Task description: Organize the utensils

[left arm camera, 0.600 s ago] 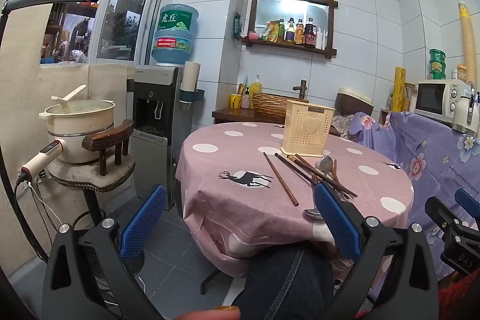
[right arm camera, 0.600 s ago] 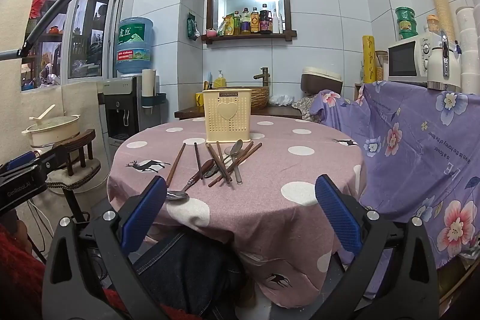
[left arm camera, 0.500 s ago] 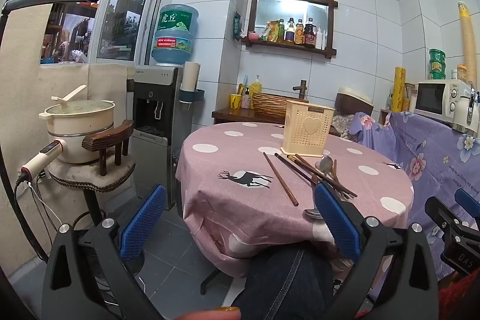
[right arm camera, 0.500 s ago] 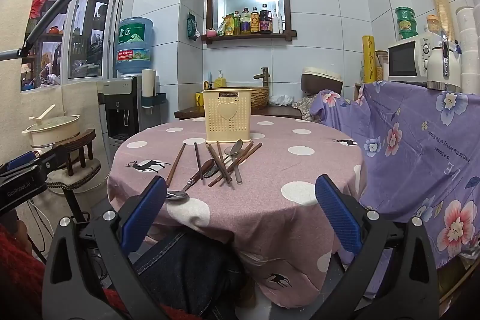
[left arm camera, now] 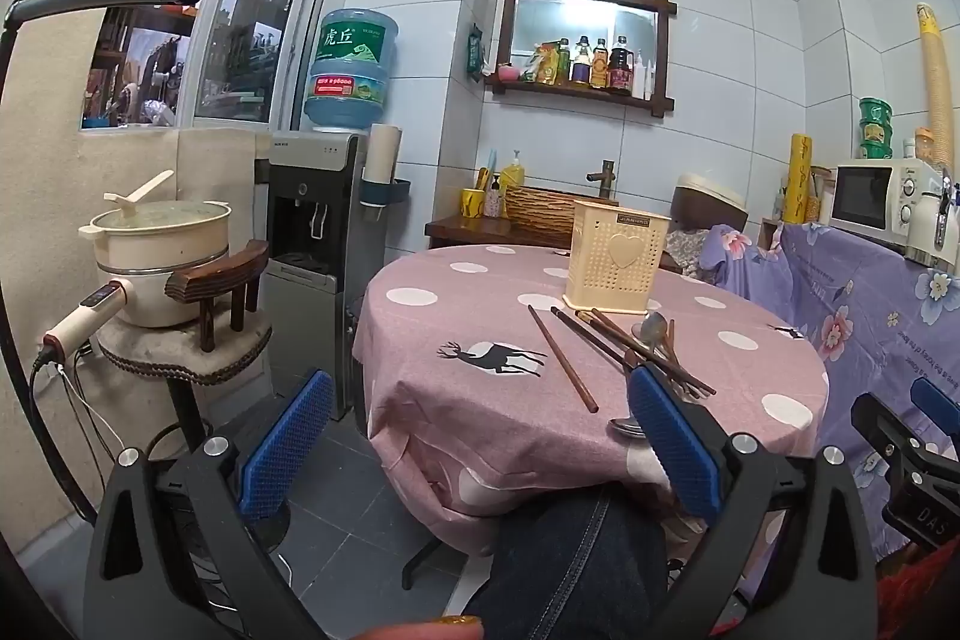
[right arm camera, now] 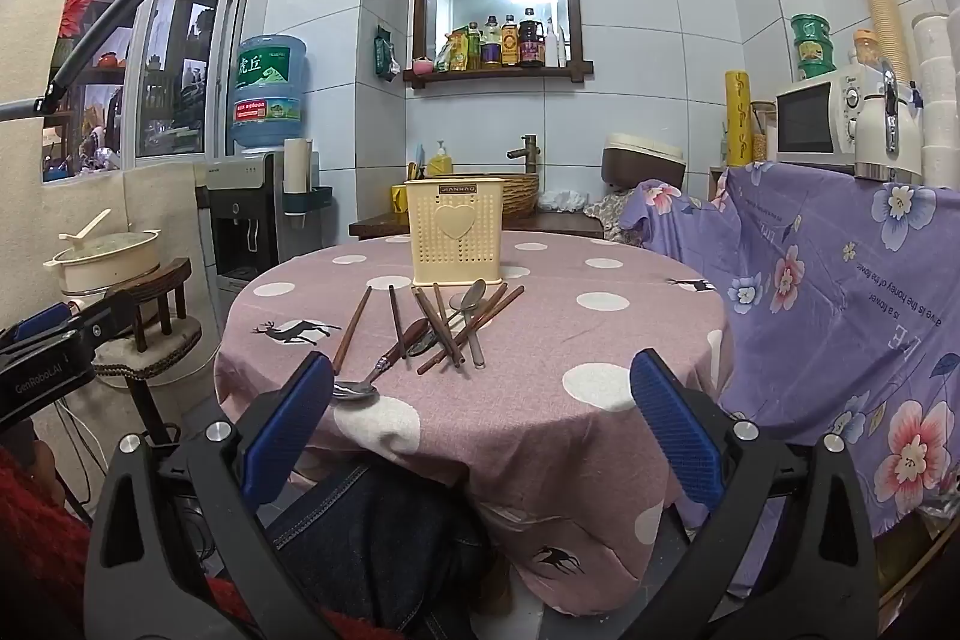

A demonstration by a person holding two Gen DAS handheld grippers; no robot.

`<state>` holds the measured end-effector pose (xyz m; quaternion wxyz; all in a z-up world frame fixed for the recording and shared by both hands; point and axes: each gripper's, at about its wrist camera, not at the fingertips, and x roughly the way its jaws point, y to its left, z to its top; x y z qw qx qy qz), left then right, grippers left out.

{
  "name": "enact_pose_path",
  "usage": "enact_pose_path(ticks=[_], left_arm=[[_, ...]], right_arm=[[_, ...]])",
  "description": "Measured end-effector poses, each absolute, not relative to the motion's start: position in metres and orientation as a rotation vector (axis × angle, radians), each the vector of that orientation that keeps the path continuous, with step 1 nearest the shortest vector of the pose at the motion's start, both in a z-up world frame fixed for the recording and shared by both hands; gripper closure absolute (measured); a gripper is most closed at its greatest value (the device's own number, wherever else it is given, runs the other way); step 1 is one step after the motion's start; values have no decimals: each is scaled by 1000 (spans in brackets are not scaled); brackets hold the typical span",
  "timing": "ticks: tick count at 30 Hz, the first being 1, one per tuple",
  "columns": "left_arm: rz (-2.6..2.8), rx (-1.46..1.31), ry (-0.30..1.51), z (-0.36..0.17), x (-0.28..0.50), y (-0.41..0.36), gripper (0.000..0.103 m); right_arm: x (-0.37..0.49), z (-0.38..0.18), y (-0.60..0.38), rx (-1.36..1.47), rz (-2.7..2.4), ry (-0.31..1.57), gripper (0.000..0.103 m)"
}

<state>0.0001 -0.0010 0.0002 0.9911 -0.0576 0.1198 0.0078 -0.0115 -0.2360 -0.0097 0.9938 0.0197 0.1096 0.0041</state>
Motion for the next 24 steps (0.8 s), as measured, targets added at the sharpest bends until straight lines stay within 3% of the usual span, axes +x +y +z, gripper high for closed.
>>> enact_pose_path(ticks=[24], left_arm=[[14,-117,243,0,0,0,5]], right_arm=[[-12,-9,-236,39,8,217,5]])
